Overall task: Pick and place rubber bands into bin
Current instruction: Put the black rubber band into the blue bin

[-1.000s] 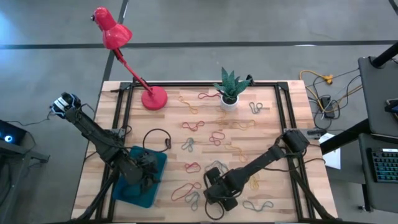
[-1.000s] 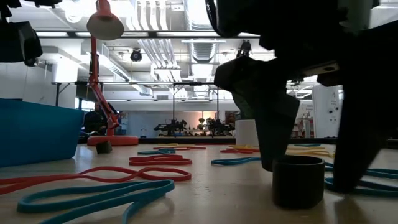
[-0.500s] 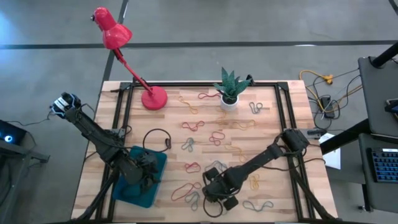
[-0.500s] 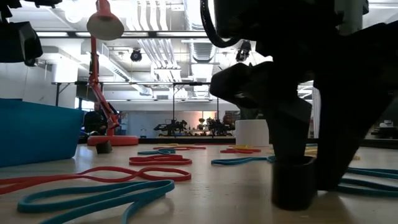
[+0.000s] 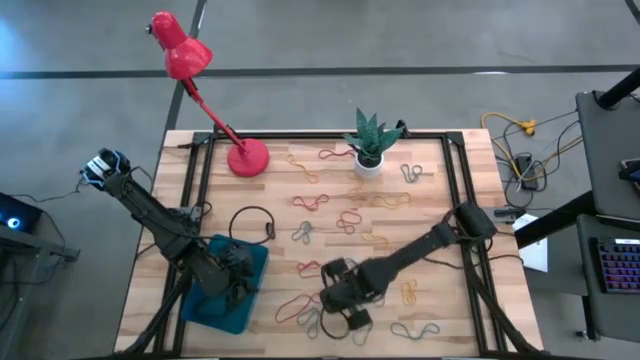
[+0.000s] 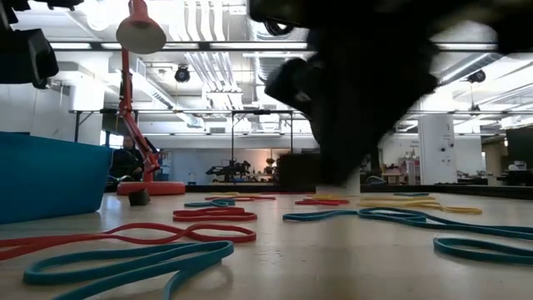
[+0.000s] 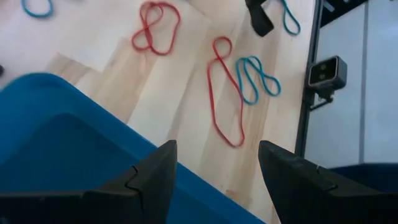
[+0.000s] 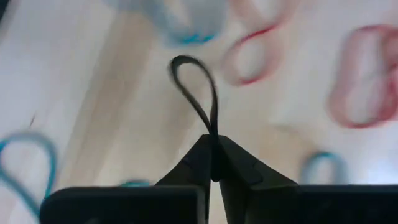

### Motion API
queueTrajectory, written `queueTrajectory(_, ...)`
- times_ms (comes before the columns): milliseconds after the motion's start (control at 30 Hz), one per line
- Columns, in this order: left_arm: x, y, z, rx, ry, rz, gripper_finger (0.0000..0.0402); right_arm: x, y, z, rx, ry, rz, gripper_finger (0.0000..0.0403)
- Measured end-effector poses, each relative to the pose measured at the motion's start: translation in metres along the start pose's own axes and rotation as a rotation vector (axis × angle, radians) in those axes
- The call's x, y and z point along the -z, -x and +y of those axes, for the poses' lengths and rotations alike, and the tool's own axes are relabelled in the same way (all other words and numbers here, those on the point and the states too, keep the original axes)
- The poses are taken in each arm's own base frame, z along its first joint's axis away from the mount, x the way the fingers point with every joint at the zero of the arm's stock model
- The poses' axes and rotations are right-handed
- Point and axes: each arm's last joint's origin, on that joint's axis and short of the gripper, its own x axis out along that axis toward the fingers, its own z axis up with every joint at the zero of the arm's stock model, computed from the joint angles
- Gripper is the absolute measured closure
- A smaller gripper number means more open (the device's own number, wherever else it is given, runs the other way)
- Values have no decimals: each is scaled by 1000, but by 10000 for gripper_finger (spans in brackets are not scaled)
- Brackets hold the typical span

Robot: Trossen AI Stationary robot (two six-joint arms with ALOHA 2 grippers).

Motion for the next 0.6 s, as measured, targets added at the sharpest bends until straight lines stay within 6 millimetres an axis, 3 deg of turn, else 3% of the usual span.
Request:
queueTrajectory(167,-4,0,1,-58,-50,-121,191,-18,17,-38,18,-218,-109,394)
queueTrajectory(333,-12,1,2,-141,-225,-237,191,-45,40,-72,24,-356,-280,394)
queueTrajectory(467,-22,0,5,-184,-272,-262,191,-61,60,-88,26,-395,-388,394)
queueTrajectory(600,-32,0,8,-219,-306,-286,191,-64,67,-96,36,-394,-410,394)
